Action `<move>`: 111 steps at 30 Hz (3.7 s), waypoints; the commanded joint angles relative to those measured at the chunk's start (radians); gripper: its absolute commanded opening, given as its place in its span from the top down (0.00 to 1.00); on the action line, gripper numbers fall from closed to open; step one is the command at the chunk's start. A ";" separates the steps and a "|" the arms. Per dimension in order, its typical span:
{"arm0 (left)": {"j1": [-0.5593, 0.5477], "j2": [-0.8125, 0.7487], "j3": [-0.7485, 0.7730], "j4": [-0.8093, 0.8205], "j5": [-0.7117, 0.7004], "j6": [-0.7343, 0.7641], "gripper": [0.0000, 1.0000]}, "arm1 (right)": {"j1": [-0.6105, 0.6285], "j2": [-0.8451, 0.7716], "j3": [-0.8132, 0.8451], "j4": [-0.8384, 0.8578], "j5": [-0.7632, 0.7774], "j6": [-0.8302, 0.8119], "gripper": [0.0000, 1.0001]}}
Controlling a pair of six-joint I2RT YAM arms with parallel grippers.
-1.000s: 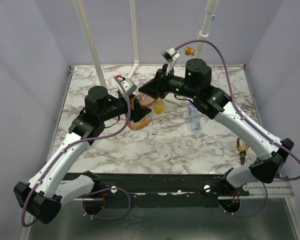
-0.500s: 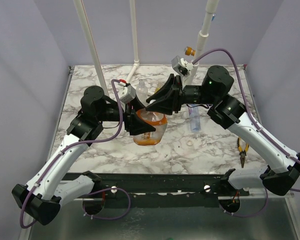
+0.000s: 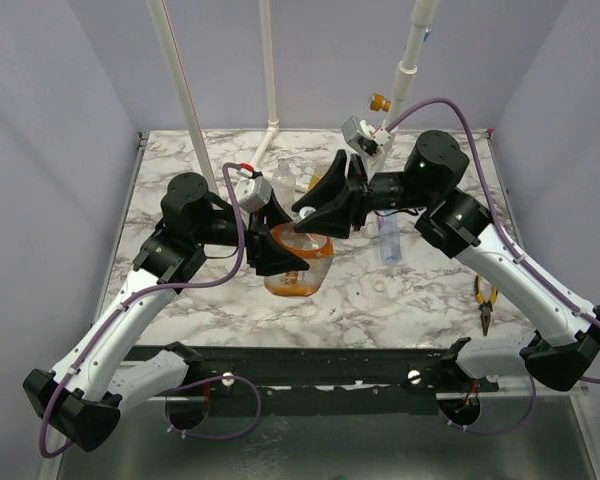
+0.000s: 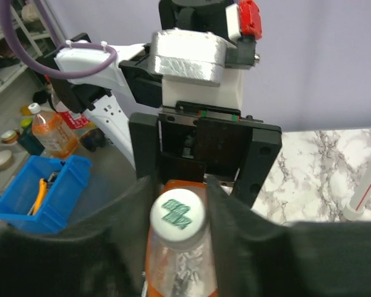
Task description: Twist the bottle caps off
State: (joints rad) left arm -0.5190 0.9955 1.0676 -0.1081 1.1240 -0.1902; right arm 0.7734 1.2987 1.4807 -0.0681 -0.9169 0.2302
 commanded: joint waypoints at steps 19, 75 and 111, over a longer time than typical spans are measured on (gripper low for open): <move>0.005 0.005 -0.030 -0.073 -0.749 0.232 1.00 | 0.010 0.160 0.228 -0.275 0.699 0.083 0.11; 0.002 -0.006 -0.034 -0.042 -0.069 0.055 1.00 | 0.017 -0.079 0.003 -0.056 0.146 -0.073 0.85; 0.002 -0.157 -0.223 -0.089 -0.483 0.255 1.00 | 0.017 0.180 -0.799 0.394 0.900 0.120 0.77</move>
State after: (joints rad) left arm -0.5182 0.8627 0.8665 -0.1860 0.6678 0.0700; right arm 0.7856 1.3869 0.7063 0.1493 -0.1165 0.3420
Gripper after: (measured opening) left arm 0.634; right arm 0.334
